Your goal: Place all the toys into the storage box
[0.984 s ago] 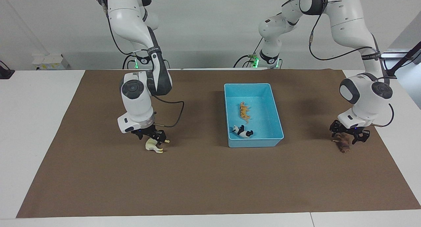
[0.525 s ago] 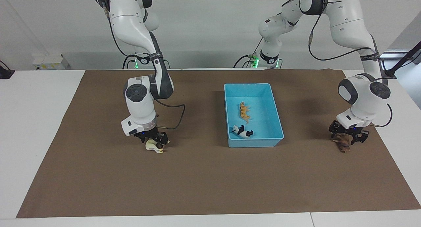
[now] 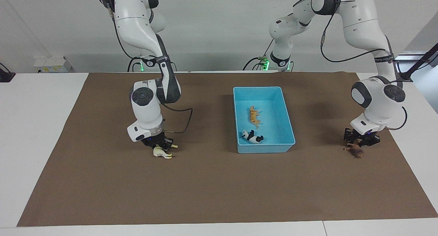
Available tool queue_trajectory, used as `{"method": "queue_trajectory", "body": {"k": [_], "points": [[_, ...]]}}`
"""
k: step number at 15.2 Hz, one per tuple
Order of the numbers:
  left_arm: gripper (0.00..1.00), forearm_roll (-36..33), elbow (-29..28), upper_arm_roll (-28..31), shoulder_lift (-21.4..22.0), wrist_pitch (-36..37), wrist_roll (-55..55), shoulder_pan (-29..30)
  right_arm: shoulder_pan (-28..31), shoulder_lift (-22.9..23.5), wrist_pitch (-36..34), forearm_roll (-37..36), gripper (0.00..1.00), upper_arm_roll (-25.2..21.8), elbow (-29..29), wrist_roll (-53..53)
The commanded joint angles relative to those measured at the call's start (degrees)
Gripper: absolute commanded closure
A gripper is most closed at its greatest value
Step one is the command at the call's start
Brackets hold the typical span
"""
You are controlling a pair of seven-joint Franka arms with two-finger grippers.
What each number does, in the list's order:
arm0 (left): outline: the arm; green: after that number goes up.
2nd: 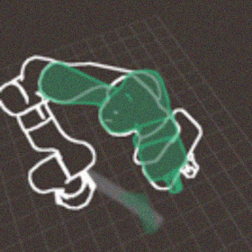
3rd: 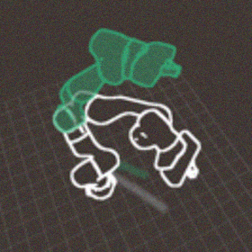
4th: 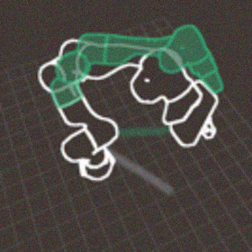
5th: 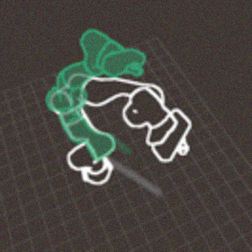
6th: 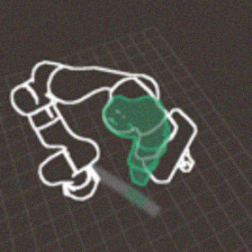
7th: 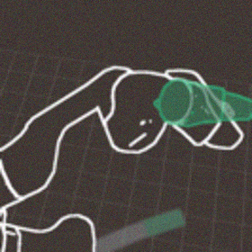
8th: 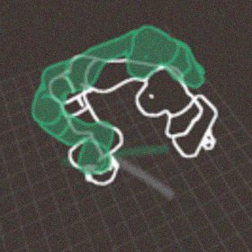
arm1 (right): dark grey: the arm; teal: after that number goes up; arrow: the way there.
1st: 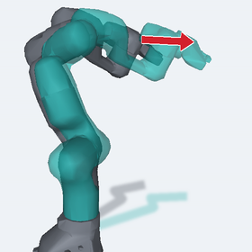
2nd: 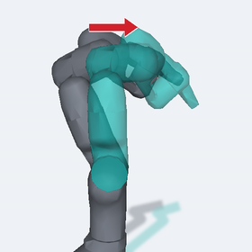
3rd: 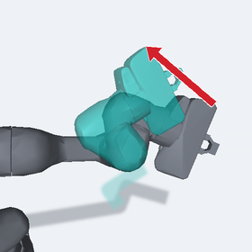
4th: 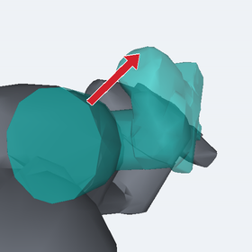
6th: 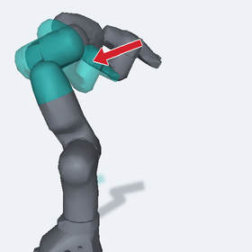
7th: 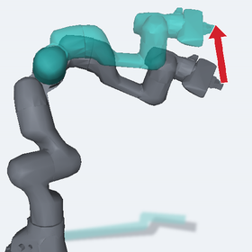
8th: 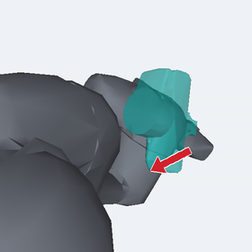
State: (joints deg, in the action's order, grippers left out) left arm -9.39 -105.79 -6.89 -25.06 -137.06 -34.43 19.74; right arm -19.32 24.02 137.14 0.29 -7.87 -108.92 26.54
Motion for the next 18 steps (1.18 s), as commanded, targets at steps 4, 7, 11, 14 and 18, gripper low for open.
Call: {"method": "queue_trajectory", "body": {"k": [4,7,11,14,18], "points": [[1.00,3.22,13.31,0.30,-0.43,14.96,6.12,-3.21,0.43,-2.92,-24.77,0.85,1.00,0.48,15.38,0.79],[1.00,4.56,17.72,-0.31,1.23,21.81,16.10,-5.67,0.95,-4.68,-33.14,0.67,1.00,0.31,21.28,0.71],[1.00,4.91,17.90,-0.84,7.29,27.45,42.90,-14.36,1.13,-5.92,-37.29,0.32,1.00,0.04,23.76,0.18],[1.00,4.99,17.29,-1.02,10.11,32.29,60.65,-22.69,1.04,-5.92,-37.12,0.41,1.00,0.04,23.76,0.18],[1.00,5.00,11.77,-1.02,12.83,32.65,76.51,-33.07,1.13,-6.01,-37.12,0.41,1.00,0.04,23.76,0.09]]}}
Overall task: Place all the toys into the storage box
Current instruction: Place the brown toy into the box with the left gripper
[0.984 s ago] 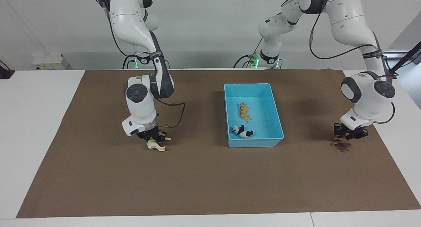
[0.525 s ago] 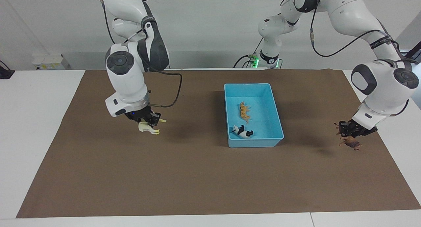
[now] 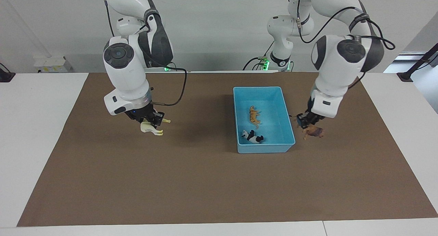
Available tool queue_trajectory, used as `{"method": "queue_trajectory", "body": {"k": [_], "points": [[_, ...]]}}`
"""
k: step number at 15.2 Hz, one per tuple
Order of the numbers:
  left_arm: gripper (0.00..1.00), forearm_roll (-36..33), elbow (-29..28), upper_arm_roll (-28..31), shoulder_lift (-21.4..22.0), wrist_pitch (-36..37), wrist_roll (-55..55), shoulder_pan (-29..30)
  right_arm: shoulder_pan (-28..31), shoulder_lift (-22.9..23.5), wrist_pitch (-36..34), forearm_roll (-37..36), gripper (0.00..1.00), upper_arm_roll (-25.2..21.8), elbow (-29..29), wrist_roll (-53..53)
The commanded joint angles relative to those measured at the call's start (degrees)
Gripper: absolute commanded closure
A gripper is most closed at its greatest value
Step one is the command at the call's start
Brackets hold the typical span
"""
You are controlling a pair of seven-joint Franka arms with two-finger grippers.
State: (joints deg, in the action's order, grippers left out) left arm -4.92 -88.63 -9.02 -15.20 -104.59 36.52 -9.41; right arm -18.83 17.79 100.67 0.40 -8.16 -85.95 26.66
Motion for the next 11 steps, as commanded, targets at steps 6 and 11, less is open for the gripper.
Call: {"method": "queue_trajectory", "body": {"k": [6,11], "points": [[0.18,0.44,-19.82,1.19,9.22,-6.51,10.77,-8.70,0.55,0.23,0.05,0.39,1.00,0.34,0.52,-0.03],[0.00,0.35,-17.02,1.81,8.78,-6.06,7.45,-6.34,0.02,0.31,0.23,0.92,1.00,0.78,0.79,0.58]]}}
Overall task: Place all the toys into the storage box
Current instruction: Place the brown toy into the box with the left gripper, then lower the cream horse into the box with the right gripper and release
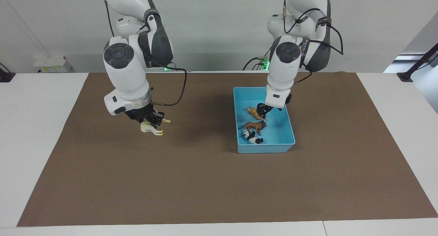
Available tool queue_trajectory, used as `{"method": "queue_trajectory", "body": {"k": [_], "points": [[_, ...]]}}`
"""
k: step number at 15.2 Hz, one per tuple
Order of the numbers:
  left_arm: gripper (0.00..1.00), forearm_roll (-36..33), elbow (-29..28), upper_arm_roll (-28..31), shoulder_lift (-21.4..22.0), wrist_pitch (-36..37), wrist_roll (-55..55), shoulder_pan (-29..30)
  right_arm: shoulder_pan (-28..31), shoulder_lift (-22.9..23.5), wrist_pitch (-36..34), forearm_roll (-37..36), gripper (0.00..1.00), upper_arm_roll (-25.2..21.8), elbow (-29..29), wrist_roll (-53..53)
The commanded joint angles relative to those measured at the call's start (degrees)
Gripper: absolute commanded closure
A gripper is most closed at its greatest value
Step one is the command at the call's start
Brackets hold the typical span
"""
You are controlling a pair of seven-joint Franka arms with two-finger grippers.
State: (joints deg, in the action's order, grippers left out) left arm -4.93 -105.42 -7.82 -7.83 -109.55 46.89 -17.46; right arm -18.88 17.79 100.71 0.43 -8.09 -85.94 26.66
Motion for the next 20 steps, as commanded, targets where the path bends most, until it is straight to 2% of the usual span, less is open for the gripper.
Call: {"method": "queue_trajectory", "body": {"k": [1,4,6,8,9,11,13,14,17,18,19,20], "points": [[0.00,0.36,0.82,0.61,1.16,-1.10,-6.51,3.91,-0.28,0.31,0.19,0.89,1.00,0.89,1.03,0.85],[0.00,0.19,3.63,0.61,1.42,-0.84,-23.02,12.34,-3.87,1.71,0.18,5.52,1.00,2.56,6.38,8.63],[0.00,-0.08,4.60,0.70,2.03,-0.32,-35.50,17.79,-10.18,3.73,0.19,6.42,1.00,2.56,11.47,15.93],[0.00,-0.25,6.18,0.79,3.52,2.75,-43.60,21.58,-18.34,4.62,5.77,6.51,1.00,2.64,12.46,25.41],[0.00,-0.25,6.36,0.70,4.75,3.89,-45.73,23.51,-22.65,5.49,9.29,6.17,1.00,2.38,12.46,29.98],[0.00,-0.17,5.40,0.61,9.13,7.23,-46.02,25.81,-26.20,6.72,11.17,5.90,1.00,2.29,12.55,31.52],[0.00,-0.17,4.44,0.70,11.69,12.49,-45.92,25.90,-30.58,11.27,14.84,5.72,1.00,1.86,13.25,33.18],[0.00,-0.17,3.21,0.61,12.48,14.00,-45.40,25.29,-32.08,13.91,17.04,4.77,1.00,1.85,13.77,34.58],[0.00,0.27,3.37,0.35,12.67,14.10,-44.87,24.94,-32.36,15.78,19.52,3.87,1.00,2.38,13.17,35.12],[0.00,0.36,4.86,0.17,12.15,14.71,-45.04,24.94,-32.27,15.70,19.52,4.23,0.90,2.47,13.16,36.69],[0.00,0.36,5.74,0.35,11.79,15.85,-45.48,24.85,-32.45,15.78,19.70,4.40,0.01,2.38,13.25,38.62],[0.00,0.36,6.71,0.78,11.27,16.82,-45.57,23.98,-32.28,15.78,18.83,4.32,0.00,2.38,13.34,39.60]]}}
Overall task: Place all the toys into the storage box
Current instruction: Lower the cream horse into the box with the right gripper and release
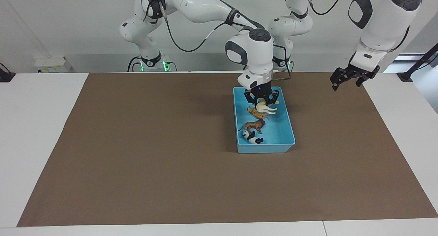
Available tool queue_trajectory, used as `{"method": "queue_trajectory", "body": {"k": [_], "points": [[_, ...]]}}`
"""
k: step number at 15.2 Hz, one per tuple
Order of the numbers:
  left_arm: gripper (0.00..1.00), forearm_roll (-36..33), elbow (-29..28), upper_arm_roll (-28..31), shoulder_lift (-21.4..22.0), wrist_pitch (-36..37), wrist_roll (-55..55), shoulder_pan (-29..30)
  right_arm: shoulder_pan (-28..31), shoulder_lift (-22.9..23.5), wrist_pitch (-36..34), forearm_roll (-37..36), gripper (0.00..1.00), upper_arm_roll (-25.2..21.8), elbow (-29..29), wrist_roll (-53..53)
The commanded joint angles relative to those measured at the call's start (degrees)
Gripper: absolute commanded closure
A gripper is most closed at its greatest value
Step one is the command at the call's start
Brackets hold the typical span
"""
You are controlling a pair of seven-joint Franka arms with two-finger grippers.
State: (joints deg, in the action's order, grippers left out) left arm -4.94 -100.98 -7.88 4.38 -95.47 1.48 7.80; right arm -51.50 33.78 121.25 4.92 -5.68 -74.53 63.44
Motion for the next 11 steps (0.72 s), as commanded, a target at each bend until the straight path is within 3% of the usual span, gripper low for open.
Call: {"method": "queue_trajectory", "body": {"k": [1,4,7,11], "points": [[0.00,0.37,2.45,1.55,-1.13,2.66,-0.16,-2.68,0.61,-0.21,-1.81,-0.26,0.00,-0.03,2.02,3.70],[0.00,0.55,2.01,7.25,-1.40,0.90,-1.13,-8.13,1.23,-1.51,-6.53,-0.43,0.00,-0.73,2.63,5.73],[0.00,0.46,2.27,7.80,-1.66,0.63,-1.40,-8.32,4.46,-8.09,-10.58,-1.66,0.00,-3.97,1.15,3.63],[0.00,0.63,3.33,7.71,-2.80,1.51,-1.39,-8.23,16.40,-13.29,-17.70,-1.58,0.00,-4.34,-0.70,-14.87]]}}
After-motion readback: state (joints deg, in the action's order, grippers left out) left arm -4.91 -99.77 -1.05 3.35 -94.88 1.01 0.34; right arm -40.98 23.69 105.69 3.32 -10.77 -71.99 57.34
